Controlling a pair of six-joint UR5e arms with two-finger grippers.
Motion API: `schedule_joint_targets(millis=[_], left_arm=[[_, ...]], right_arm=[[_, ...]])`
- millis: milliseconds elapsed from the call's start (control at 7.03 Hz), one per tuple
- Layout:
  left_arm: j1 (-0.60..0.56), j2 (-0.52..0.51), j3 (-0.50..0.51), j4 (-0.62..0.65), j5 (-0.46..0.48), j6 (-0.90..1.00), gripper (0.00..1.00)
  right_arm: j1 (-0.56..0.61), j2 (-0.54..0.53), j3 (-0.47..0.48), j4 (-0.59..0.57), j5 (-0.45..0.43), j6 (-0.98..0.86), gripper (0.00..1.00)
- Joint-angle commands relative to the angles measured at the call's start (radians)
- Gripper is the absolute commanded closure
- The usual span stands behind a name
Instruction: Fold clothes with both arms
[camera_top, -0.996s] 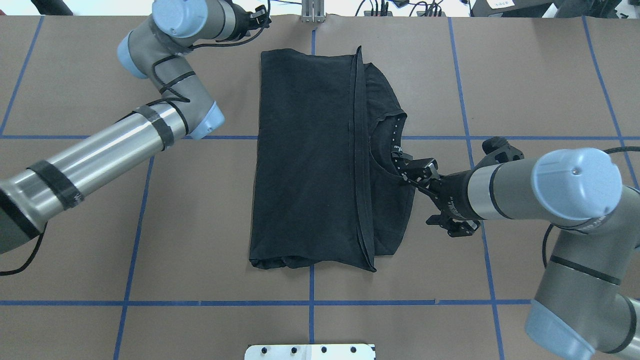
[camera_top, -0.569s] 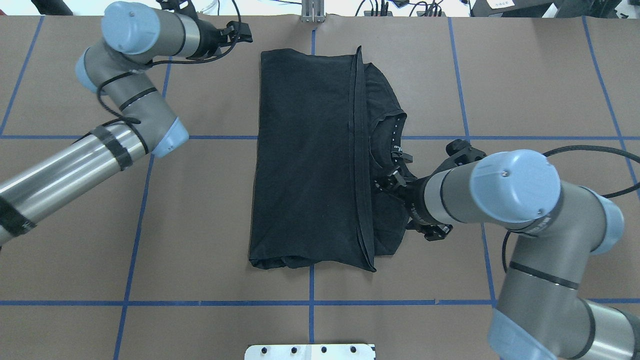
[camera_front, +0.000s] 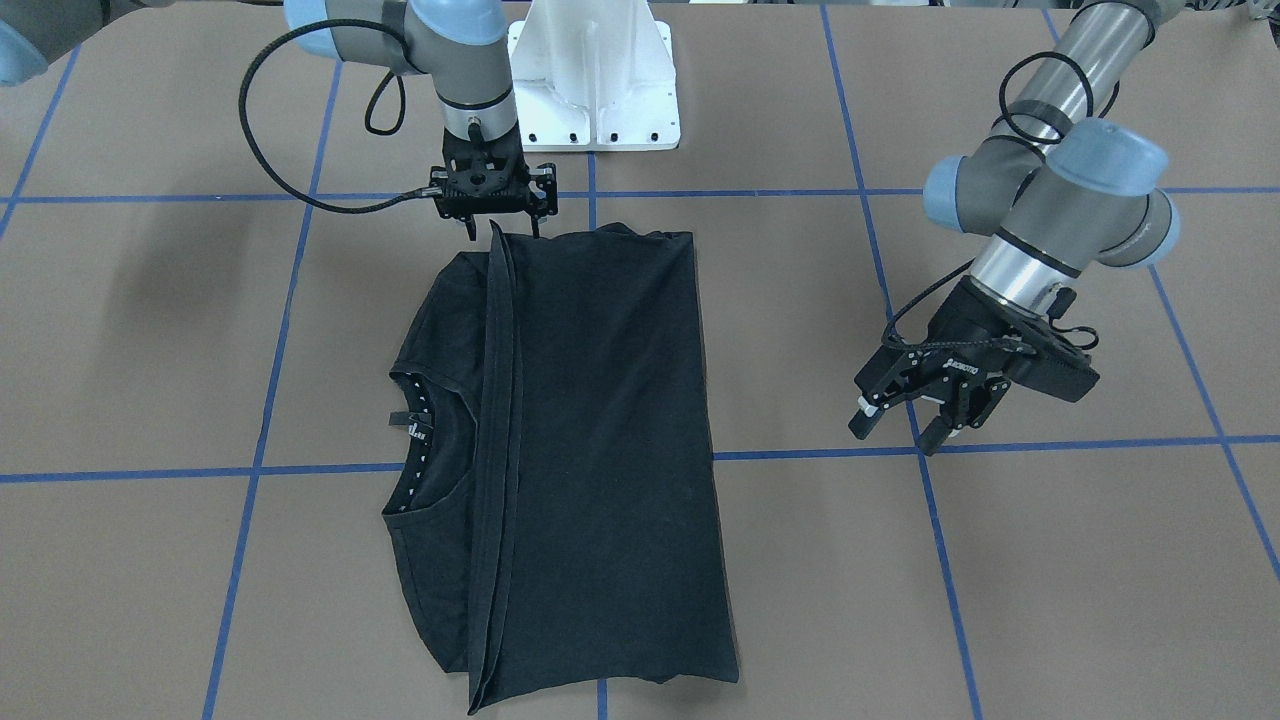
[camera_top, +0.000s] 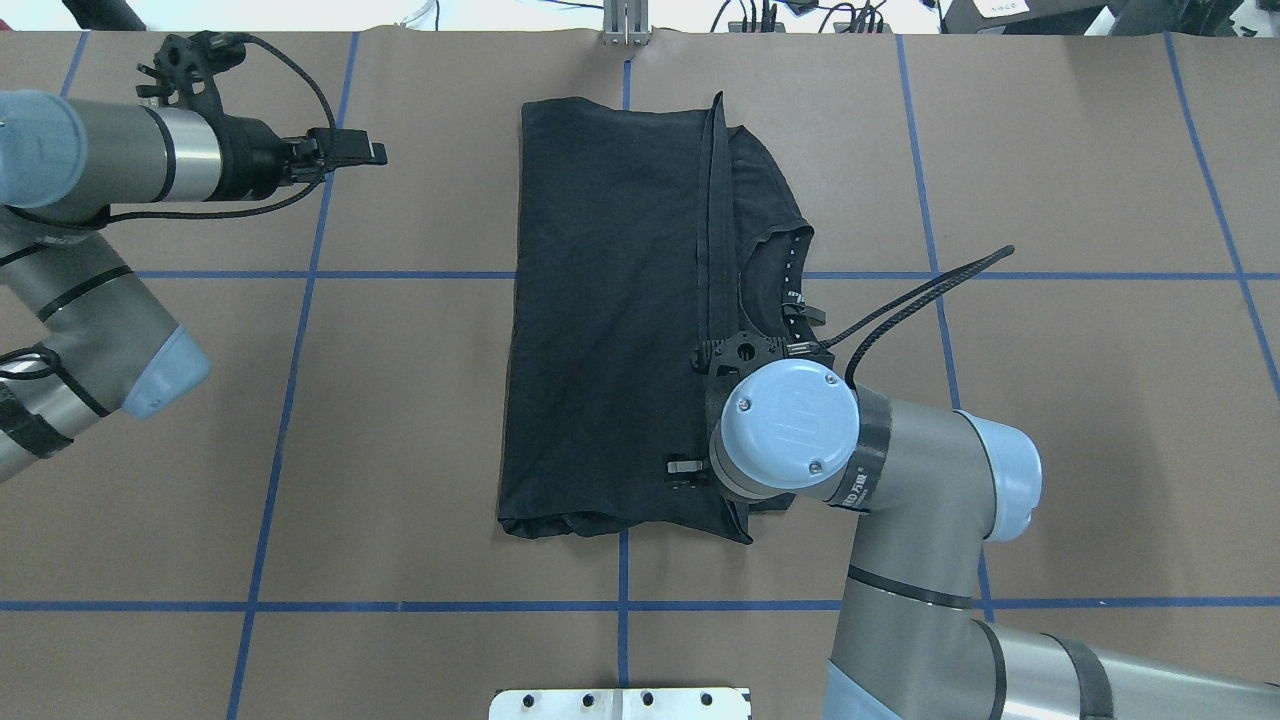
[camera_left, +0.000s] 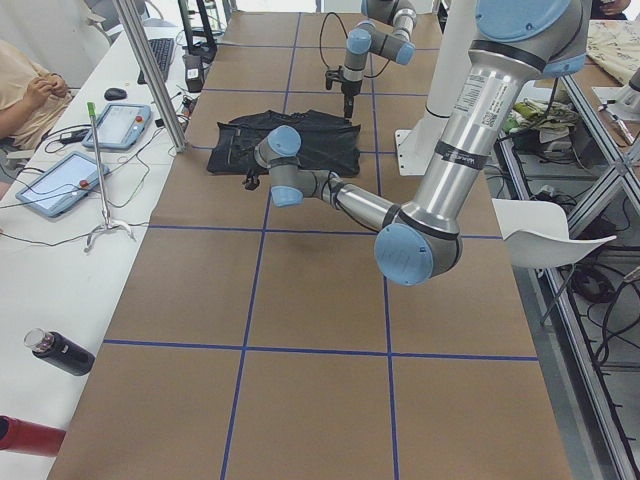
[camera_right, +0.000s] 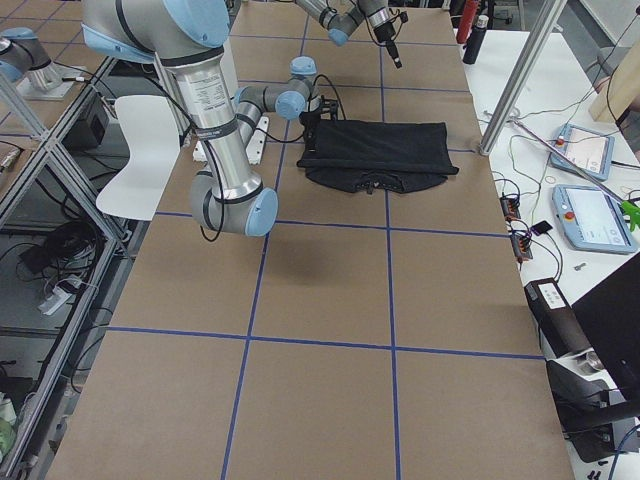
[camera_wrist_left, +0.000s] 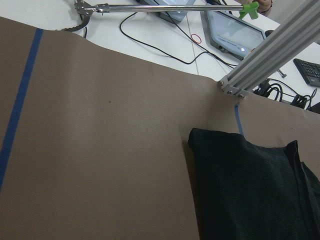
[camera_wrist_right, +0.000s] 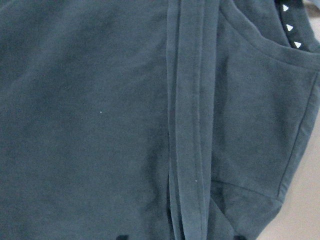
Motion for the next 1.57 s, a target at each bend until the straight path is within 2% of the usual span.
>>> schedule_joint_targets(millis=[0,285,854,996,1138,1423], left_arm=[[0.0,0.019,-0.031,0.031,-0.005,-0.002,0.0],[0.004,0.025,-0.02,0.031,-0.004,-0.008,0.0],[0.007,0.025,0.0,0.031,-0.004,-0.01,0.0],[0.007,0.025,0.0,0.031,-0.004,-0.01,0.0],[0.007,0.025,0.0,0.031,-0.004,-0.01,0.0],[0.007,0.025,0.0,0.031,-0.004,-0.01,0.0]], right_arm=[[-0.034,0.102,-0.072,-0.159,-0.008,-0.172,0.56],[-0.067,0.097,-0.106,-0.16,-0.08,-0.236,0.62],[-0.071,0.088,-0.123,-0.169,-0.118,-0.268,0.62],[-0.076,0.085,-0.124,-0.169,-0.12,-0.268,0.74],[-0.076,0.093,-0.123,-0.183,-0.12,-0.268,1.0],[-0.068,0.094,-0.11,-0.199,-0.119,-0.269,1.0]])
